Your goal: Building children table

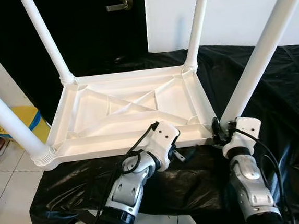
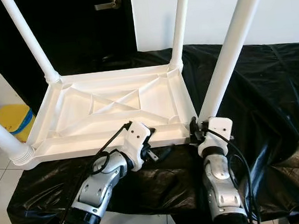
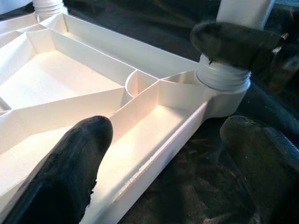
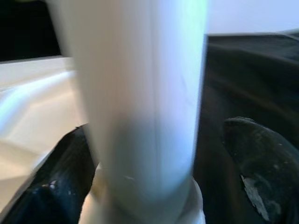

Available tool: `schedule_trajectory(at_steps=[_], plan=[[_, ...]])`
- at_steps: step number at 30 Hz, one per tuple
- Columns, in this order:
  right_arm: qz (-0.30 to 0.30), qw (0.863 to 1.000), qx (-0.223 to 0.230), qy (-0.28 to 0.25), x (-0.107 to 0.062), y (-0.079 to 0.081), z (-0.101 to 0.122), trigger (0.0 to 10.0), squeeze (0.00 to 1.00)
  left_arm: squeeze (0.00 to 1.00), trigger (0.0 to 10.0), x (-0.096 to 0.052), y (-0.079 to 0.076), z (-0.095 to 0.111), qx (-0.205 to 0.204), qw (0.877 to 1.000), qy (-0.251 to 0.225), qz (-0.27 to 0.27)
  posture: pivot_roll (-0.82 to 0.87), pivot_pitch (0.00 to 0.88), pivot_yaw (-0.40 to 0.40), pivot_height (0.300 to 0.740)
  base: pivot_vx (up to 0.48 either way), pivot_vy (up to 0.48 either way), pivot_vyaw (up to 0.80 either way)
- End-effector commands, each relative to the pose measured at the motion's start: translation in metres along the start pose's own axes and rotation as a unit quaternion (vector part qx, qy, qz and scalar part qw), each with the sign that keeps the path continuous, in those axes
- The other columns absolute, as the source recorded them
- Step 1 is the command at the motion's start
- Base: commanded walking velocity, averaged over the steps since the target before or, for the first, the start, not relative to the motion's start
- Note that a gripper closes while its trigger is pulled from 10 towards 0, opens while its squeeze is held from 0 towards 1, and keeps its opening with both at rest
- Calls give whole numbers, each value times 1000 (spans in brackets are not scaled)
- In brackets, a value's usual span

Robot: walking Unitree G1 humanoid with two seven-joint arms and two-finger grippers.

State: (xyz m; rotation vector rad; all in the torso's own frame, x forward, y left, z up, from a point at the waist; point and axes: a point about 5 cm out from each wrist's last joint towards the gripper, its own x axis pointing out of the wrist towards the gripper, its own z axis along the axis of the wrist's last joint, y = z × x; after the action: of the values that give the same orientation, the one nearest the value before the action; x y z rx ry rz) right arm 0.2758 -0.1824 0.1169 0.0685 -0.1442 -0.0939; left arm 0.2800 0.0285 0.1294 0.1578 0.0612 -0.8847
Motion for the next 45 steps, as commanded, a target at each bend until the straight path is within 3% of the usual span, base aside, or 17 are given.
schedule_trajectory(at_steps=[1, 2, 3, 4, 8, 14, 19, 20, 22, 23, 35, 36, 37, 42, 45], plan=[[18, 1000, 15, -2, -2, -1, 1, 10000, 1000, 0, 10000, -1, -5, 0, 13, 1000, -2, -15, -155, 39, 7, 740, 0, 0, 0], [37, 999, 6, -4, -3, -5, 3, 10000, 349, 0, 10000, -1, -6, 0, 6, 1000, -5, -25, -157, 40, 7, 740, 0, 0, 0], [55, 998, 7, 0, -2, -8, 3, 10000, 0, 0, 10000, -2, -7, 1, -5, 999, -6, -34, -157, 38, 6, 740, 0, 0, 0], [55, 998, 7, 0, -2, -8, 3, 10000, 0, 0, 10000, -2, -7, 1, -5, 999, -6, -34, -157, 38, 6, 740, 0, 0, 0], [158, 986, -39, 27, 9, -18, -2, 10000, 0, 0, 10000, -6, -7, -2, -9, 998, 5, -68, -150, 23, -6, 740, 0, 0, 0], [209, 975, -70, 32, 31, -15, 2, 10000, 0, 0, 10000, -6, -6, 5, -36, 996, -14, -77, -144, 16, -13, 740, 0, 0, 0], [236, 968, -76, 37, 43, -12, 6, 10000, 0, 0, 10000, -6, -8, 6, -22, 996, -12, -81, -129, 13, -29, 740, 0, 0, 0], [247, 965, -79, 40, 46, -11, 5, 6549, 0, 0, 10000, -6, -7, 6, -18, 997, -10, -77, -118, 12, -35, 740, 0, 0, 0], [250, 964, -80, 42, 47, -11, 4, 6549, 0, 0, 10000, -7, -6, 6, -18, 997, -10, -75, -118, 12, -35, 740, 0, 0, 0], [253, 963, -78, 46, 46, -11, 2, 0, 0, 0, 10000, -7, -6, 6, -18, 997, -10, -72, -110, 8, -39, 740, 0, 0, 0], [255, 964, -55, 59, 39, -7, -12, 0, 0, 0, 10000, -9, -4, 6, -20, 998, -10, -63, -97, 8, -43, 740, 0, 0, 0], [240, 968, -38, 61, 36, -6, -13, 9216, 0, 0, 10000, -10, -4, 7, -21, 998, -10, -64, -100, 11, -39, 740, 0, 0, 0], [233, 970, -32, 61, 35, -5, -14, 10000, 0, 0, 10000, -10, -5, 6, -22, 998, -10, -66, -102, 11, -38, 740, 0, 0, 0], [208, 976, -21, 55, 32, 1, -16, 10000, 0, 0, 10000, -11, -6, 6, -21, 997, -8, -72, -103, 12, -35, 740, 0, 0, 0], [130, 989, -28, 60, 30, 2, -19, 10000, 0, 0, 10000, -11, -4, 5, -21, 997, -6, -74, -110, 11, -31, 740, 0, 0, 0]])
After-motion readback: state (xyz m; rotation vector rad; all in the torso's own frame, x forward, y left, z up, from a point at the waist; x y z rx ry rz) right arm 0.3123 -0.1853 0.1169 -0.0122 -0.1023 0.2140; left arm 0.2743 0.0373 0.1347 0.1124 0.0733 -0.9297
